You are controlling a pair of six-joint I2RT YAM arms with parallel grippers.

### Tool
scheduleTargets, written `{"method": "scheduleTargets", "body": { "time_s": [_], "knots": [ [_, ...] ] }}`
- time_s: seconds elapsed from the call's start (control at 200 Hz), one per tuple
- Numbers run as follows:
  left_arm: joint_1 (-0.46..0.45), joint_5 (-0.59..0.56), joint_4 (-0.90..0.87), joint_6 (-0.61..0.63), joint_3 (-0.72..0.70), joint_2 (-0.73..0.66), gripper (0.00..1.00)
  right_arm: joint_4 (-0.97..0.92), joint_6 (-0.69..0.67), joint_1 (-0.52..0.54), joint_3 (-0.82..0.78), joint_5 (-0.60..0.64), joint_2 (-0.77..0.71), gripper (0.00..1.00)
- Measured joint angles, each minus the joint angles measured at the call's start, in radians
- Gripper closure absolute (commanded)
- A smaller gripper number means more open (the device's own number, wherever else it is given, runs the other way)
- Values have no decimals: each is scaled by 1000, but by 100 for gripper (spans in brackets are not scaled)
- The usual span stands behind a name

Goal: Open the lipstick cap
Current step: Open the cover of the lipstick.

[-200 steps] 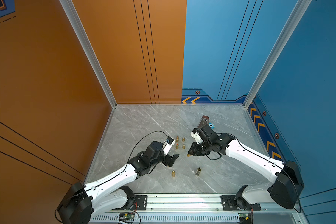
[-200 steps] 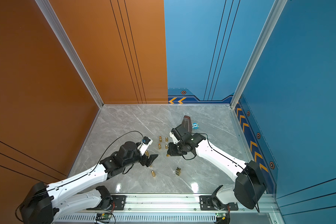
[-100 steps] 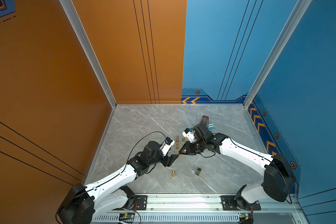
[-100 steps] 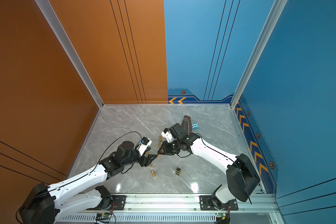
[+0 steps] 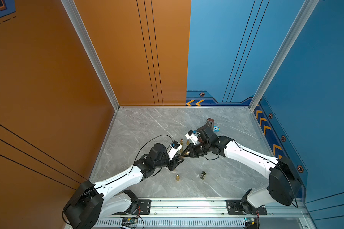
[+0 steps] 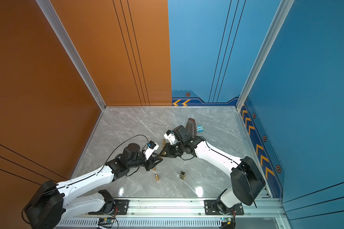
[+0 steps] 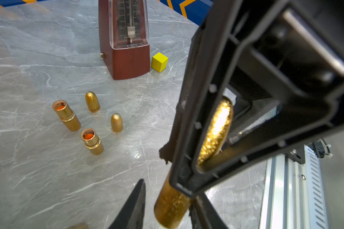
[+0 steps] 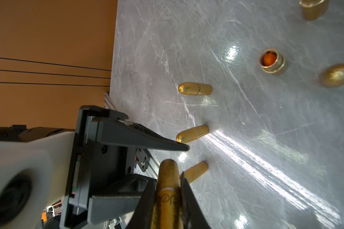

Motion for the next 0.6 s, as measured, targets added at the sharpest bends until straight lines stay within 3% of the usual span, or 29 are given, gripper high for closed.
{"method": "scheduleTargets", "body": {
  "time_s": [0.335, 0.601],
  "knots": [
    [-10, 19, 10, 0, 12, 17, 96, 18, 4, -35, -1, -24, 1, 82],
    [-11, 1, 21, -2, 12, 16, 100, 23, 3, -47, -2, -29, -2, 69]
  ]
}}
